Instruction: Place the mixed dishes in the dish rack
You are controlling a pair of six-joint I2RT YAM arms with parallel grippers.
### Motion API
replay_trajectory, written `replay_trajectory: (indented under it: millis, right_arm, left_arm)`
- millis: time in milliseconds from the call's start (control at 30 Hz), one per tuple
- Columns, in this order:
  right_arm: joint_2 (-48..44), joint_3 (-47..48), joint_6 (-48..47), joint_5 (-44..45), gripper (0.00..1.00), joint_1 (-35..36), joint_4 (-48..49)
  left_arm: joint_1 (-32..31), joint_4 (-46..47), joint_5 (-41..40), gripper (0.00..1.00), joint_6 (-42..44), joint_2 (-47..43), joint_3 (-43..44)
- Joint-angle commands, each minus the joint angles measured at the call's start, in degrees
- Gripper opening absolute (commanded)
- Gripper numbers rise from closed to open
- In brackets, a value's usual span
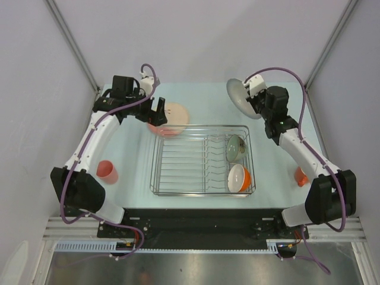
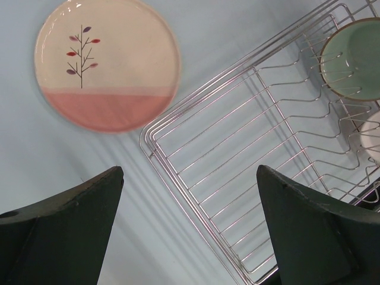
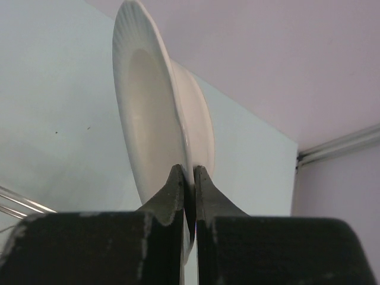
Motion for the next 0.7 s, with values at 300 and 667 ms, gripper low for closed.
replay_trajectory:
  millis: [300, 667]
  right_arm:
    - [-14.25, 4.82, -13.91, -18.54, 0.0, 3.21, 10.36]
    - [-19.62, 4.9, -14.97, -31.04, 0.0, 4.61, -4.74]
  left_arm:
    - [1.0, 1.2, -1.44, 1.0, 1.36, 0.89, -1.92]
    - [1.0, 1.81, -2.15, 1.0, 1.18, 2.2, -2.62]
